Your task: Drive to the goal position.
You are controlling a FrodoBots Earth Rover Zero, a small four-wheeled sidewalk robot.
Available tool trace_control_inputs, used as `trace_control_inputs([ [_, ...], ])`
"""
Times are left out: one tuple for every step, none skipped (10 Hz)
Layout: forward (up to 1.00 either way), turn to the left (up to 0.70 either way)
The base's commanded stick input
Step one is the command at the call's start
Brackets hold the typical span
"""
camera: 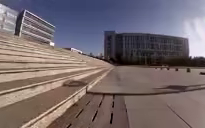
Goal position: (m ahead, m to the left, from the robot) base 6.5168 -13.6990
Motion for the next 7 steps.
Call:
trace_control_inputs([
  [0.7, 0.0],
  [0.7, -0.14],
  [0.7, -0.35],
  [0.7, -0.35],
  [0.7, -0.35],
  [0.7, -0.18],
  [0.7, 0.0],
])
